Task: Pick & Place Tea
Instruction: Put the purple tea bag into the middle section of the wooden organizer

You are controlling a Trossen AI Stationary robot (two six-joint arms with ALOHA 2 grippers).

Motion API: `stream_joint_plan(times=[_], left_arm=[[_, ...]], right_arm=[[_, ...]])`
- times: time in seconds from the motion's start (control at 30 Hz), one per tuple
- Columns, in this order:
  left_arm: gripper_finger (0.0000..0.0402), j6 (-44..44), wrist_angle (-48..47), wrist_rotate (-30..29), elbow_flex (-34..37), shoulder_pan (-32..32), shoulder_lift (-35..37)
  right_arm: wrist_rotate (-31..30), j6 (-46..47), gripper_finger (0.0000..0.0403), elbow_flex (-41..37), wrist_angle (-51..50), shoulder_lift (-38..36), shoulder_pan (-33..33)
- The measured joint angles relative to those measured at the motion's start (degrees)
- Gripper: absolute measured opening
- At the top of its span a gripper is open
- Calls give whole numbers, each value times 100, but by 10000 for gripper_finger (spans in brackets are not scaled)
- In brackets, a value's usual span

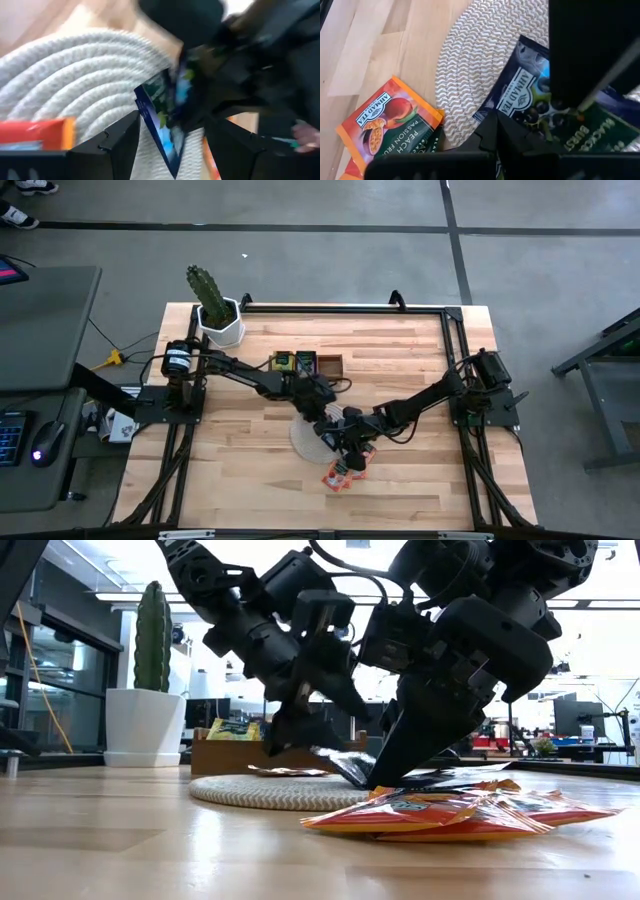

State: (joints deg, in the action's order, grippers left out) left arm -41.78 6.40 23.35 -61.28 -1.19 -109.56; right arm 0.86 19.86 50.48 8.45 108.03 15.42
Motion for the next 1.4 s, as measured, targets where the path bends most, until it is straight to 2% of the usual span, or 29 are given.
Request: stream_joint_plan(times=[0.17,1.4], left_arm=[[217,144,-357,-138,0,0,0],[217,-54,-134,-175,2,-83,2]], right_arm=[[-2,0,0,0,4,0,-2],[-63,-85,0,0,313,4,-4]])
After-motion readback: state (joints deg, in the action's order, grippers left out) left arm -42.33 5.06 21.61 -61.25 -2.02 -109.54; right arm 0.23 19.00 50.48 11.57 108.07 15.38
